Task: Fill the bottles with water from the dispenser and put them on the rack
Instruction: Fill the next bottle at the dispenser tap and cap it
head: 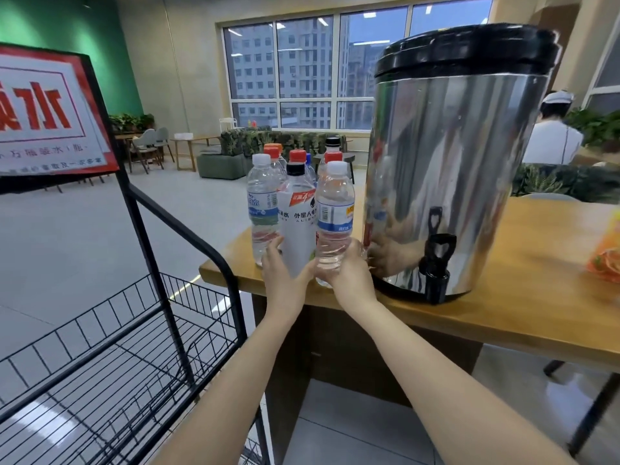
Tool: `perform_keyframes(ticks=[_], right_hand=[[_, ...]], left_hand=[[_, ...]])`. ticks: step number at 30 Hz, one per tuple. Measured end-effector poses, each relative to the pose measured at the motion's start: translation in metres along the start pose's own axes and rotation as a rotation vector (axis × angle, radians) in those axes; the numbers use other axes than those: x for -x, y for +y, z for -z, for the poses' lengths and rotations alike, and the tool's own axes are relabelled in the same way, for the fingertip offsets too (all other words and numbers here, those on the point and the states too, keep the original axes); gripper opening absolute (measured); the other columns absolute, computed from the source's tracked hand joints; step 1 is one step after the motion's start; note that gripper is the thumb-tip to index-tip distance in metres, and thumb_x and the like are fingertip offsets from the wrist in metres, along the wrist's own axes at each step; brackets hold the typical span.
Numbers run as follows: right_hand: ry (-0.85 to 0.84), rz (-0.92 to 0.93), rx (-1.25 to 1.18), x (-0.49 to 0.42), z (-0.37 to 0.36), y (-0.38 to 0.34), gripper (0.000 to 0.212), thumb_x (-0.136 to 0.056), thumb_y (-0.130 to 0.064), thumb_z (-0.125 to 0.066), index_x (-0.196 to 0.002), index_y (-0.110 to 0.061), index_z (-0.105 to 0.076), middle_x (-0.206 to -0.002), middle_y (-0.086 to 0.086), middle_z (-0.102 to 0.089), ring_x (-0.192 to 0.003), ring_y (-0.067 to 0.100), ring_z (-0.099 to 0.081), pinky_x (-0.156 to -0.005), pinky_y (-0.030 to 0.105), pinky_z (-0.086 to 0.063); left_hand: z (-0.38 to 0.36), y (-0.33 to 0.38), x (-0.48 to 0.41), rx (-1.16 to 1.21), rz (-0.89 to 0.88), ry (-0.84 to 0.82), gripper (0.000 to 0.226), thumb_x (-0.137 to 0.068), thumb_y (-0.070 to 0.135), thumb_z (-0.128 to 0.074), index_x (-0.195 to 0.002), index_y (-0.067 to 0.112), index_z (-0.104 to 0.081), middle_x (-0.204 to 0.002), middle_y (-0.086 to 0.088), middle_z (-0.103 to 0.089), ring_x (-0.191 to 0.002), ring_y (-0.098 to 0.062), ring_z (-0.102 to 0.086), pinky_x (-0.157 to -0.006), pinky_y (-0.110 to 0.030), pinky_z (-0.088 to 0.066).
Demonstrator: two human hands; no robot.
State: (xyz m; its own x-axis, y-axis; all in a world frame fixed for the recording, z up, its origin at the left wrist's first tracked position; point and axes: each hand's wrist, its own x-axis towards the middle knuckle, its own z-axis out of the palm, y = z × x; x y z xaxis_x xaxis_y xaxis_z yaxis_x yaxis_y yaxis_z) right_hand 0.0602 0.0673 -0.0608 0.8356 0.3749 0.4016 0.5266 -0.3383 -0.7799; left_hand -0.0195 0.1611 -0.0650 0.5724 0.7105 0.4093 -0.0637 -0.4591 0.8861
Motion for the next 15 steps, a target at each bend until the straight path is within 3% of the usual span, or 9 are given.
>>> perform_keyframes(ticks=[7, 11, 15], right_hand=[[-0.019, -0.069, 0.003, 0.000, -0.003, 0.001, 0.070, -0.083, -0.038, -0.072, -0.137, -0.024, -0.030, -0.130, 0.002, -0.055, -0.115, 0.023, -0.056, -0.094, 0.047, -0.050], [-0.057, -0.019, -0.060, 0.018, 0.005, 0.001, 0.048, -0.095, -0.031, -0.058, -0.136, -0.032, -0.033, -0.130, -0.009, -0.053, -0.123, 0.015, -0.051, -0.095, 0.026, -0.048], [-0.084, 0.118, -0.019, 0.049, 0.026, -0.002, 0.083, -0.086, -0.016, -0.071, -0.151, -0.023, -0.021, -0.149, -0.002, -0.041, -0.136, 0.011, -0.038, -0.110, 0.031, -0.035]], left_hand=[[-0.003, -0.007, 0.004, 0.000, -0.003, -0.010, 0.080, -0.080, 0.042, -0.076, -0.143, 0.031, -0.028, -0.148, 0.006, -0.032, -0.135, -0.022, -0.039, -0.107, -0.052, -0.042], [-0.003, -0.006, 0.018, -0.011, 0.018, -0.030, 0.075, -0.084, 0.033, -0.075, -0.144, 0.024, -0.031, -0.145, -0.005, -0.035, -0.134, -0.022, -0.039, -0.109, -0.047, -0.040], [0.000, 0.002, 0.044, 0.011, 0.016, -0.027, 0.063, -0.090, 0.030, -0.069, -0.142, 0.019, -0.035, -0.144, -0.004, -0.037, -0.133, -0.019, -0.039, -0.109, -0.042, -0.040]])
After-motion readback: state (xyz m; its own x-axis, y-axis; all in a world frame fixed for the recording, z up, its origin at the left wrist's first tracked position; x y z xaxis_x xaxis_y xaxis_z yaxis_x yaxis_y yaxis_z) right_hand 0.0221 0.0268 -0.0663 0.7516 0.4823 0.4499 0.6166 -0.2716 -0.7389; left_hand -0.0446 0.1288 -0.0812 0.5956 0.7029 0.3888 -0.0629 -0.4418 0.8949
